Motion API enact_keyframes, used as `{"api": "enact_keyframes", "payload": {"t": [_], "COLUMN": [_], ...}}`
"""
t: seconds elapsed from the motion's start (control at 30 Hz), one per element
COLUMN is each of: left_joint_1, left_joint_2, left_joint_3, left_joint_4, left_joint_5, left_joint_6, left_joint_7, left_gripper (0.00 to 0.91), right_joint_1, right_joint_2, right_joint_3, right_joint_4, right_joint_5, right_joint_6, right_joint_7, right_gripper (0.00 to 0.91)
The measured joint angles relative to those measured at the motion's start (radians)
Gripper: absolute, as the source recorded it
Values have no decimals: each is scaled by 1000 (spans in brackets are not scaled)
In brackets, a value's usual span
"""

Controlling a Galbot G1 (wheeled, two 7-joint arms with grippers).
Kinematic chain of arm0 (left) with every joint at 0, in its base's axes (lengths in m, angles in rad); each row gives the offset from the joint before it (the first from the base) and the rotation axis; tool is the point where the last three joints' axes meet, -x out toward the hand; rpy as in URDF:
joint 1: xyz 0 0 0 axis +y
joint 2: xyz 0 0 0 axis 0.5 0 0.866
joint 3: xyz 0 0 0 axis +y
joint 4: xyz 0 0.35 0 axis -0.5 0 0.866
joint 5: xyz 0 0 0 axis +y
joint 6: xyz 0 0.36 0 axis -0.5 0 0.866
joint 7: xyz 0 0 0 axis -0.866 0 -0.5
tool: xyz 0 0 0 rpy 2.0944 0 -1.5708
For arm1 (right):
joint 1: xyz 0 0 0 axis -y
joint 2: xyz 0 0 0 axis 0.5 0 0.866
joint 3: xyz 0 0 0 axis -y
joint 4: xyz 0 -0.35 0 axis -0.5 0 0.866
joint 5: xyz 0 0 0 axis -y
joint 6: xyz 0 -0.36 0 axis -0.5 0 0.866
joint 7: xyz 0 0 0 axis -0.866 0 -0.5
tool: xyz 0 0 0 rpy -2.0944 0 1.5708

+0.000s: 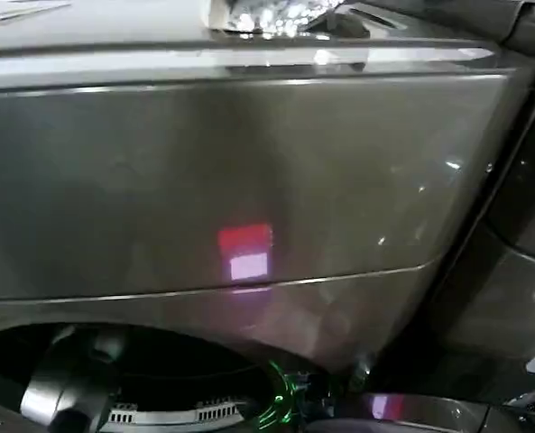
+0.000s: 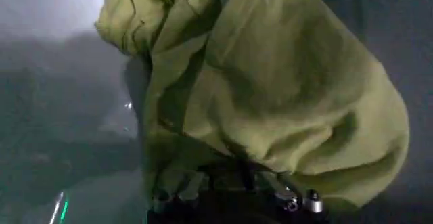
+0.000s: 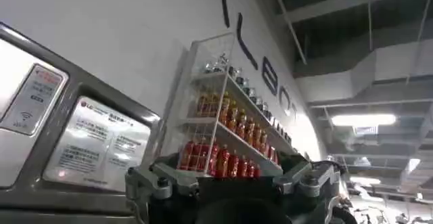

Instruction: Grasp the clothes from the dryer.

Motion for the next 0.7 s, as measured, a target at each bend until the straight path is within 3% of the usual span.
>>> {"api": "enact_keyframes", "payload": {"t": [0.43, 0.7], "left_joint_1": [267, 429], "left_joint_2": [2, -32], "left_joint_3": [-148, -221], "left_joint_4": [-372, -572], "left_joint_5": [-446, -709], "left_joint_6": [113, 93], "left_joint_7": [-285, -515], "left_gripper": [0, 0], "right_joint_1": [17, 32], "right_joint_2": [-1, -7], "right_joint_3": [-32, -57], "right_joint_4": [5, 4], "right_joint_5": [-6, -10], "right_joint_6": [11, 32], "right_joint_7": [0, 7], "right_gripper": [907, 907]}}
